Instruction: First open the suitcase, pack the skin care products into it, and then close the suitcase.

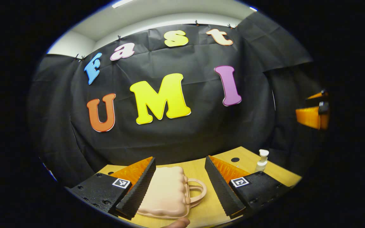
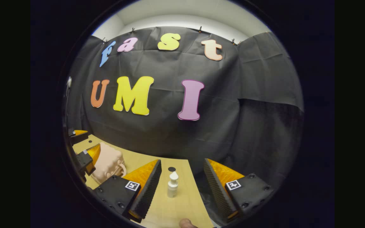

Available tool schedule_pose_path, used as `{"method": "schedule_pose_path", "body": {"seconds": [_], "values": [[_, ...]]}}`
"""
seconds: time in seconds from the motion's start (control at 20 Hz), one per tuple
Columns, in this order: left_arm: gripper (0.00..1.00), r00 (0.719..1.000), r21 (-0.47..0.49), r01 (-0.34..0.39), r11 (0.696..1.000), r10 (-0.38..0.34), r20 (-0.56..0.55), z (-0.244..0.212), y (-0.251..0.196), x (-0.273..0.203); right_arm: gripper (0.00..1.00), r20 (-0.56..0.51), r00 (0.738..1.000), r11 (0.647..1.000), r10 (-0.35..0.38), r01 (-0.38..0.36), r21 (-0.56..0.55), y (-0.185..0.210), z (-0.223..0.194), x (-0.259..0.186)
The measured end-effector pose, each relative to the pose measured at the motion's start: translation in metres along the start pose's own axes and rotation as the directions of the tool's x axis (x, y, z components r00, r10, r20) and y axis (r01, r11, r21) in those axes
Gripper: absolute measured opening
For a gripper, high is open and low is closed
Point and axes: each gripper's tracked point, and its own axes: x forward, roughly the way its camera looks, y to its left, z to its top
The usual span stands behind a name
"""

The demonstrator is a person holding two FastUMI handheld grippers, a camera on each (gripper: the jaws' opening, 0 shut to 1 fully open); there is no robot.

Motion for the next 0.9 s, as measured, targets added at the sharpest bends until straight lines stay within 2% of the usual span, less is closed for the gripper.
{"method": "schedule_pose_path", "body": {"seconds": [0.2,0.3,0.4,0.5,0.7,0.75,0.9], "values": [[0.98,0.998,0.166,0.051,0.985,-0.043,-0.053,-0.047,-0.027,0.019,0.80,-0.019,0.998,0.998,-0.064,0.064,0.008,-0.039,-0.012,-0.002],[0.98,0.992,0.253,0.108,0.961,-0.086,-0.096,-0.074,-0.049,0.026,0.80,-0.039,0.994,0.994,-0.103,0.104,0.020,-0.059,-0.020,-0.001],[0.98,0.990,0.357,0.116,0.927,-0.079,-0.118,-0.098,-0.062,0.032,0.80,-0.057,0.990,0.991,-0.127,0.129,0.037,-0.073,-0.030,0.000],[0.98,0.986,0.458,0.126,0.880,-0.061,-0.154,-0.123,-0.070,0.040,0.80,-0.075,0.987,0.988,-0.139,0.143,0.052,-0.084,-0.042,-0.002],[0.98,0.976,0.636,0.143,0.759,-0.001,-0.219,-0.165,-0.073,0.055,0.80,-0.126,0.980,0.985,-0.152,0.161,0.069,-0.099,-0.069,-0.003],[1.00,0.974,0.667,0.148,0.731,0.011,-0.228,-0.171,-0.074,0.059,0.80,-0.133,0.979,0.984,-0.154,0.164,0.070,-0.103,-0.072,-0.003],[0.96,0.968,0.744,0.143,0.653,0.062,-0.241,-0.184,-0.066,0.069,0.80,-0.146,0.977,0.982,-0.158,0.171,0.076,-0.110,-0.082,-0.003]]}}
